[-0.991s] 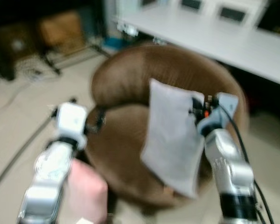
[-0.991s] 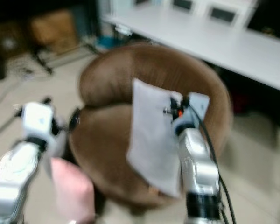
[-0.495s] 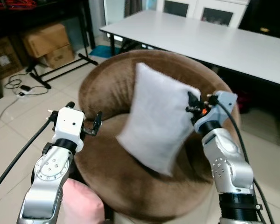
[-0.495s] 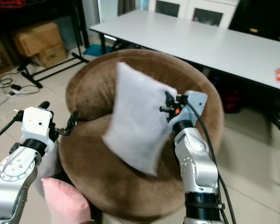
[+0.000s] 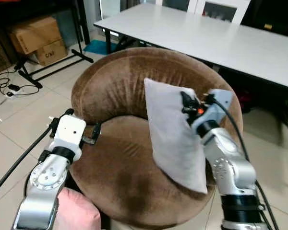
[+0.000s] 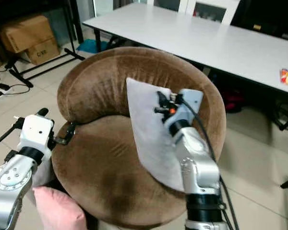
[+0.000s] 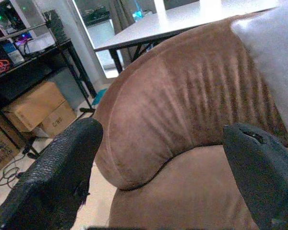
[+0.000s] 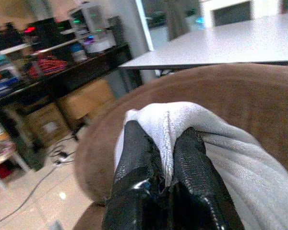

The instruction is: Move the pillow to the sofa from floor

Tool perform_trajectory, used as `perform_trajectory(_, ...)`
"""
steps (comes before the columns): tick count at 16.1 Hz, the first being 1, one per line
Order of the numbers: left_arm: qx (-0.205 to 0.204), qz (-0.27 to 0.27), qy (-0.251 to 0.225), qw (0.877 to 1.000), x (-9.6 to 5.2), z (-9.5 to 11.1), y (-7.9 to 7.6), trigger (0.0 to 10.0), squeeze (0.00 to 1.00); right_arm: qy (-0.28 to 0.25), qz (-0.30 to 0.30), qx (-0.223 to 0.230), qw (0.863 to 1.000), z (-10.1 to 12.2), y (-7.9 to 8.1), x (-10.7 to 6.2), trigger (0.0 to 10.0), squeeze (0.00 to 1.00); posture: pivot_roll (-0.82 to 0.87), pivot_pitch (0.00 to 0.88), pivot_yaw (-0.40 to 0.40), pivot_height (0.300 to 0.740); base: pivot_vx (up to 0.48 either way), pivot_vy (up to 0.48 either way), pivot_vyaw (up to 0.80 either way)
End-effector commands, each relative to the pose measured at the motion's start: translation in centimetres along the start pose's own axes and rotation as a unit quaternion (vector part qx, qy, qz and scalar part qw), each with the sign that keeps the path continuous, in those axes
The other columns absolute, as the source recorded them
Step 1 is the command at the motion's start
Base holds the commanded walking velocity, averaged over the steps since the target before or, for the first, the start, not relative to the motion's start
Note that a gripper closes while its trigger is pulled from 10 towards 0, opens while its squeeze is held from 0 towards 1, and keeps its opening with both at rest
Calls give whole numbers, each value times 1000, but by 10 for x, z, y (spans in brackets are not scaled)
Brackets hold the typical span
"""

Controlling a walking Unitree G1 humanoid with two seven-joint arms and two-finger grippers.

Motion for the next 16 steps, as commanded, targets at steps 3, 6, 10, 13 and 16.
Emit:
perform_trajectory(3,17,-48,7,999,-6,-4,-9,10000,0,1,35,9,999,8,23,21,10000,0,20,0,-63,740,0,0,0)
perform_trajectory(6,34,-76,9,997,-7,-5,-10,10000,0,22,71,8,997,7,44,40,10000,0,26,0,-63,740,0,0,0)
perform_trajectory(10,48,-141,15,989,-11,-9,-18,10000,0,81,101,81,988,-6,77,77,10000,0,36,0,-64,740,0,0,0)
perform_trajectory(13,54,-163,23,985,-16,-11,-22,10000,0,89,-83,204,971,-23,12,92,10000,0,55,0,-72,740,0,0,0)
perform_trajectory(16,54,-164,24,985,-17,-12,-20,10000,0,41,-248,318,914,-25,-77,67,10000,0,67,0,-77,740,0,0,0)
Point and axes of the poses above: a point about 5 cm out from each wrist's last joint towards the gripper, its own x axis pointing out of the wrist towards the gripper, its own z axis along the axis of the wrist's last joint, y = z × x, the point moved 5 cm from there along x, pointing out of the wrist towards the gripper, and after that the axes turned 9 degrees about x, right-handed, at the moved point
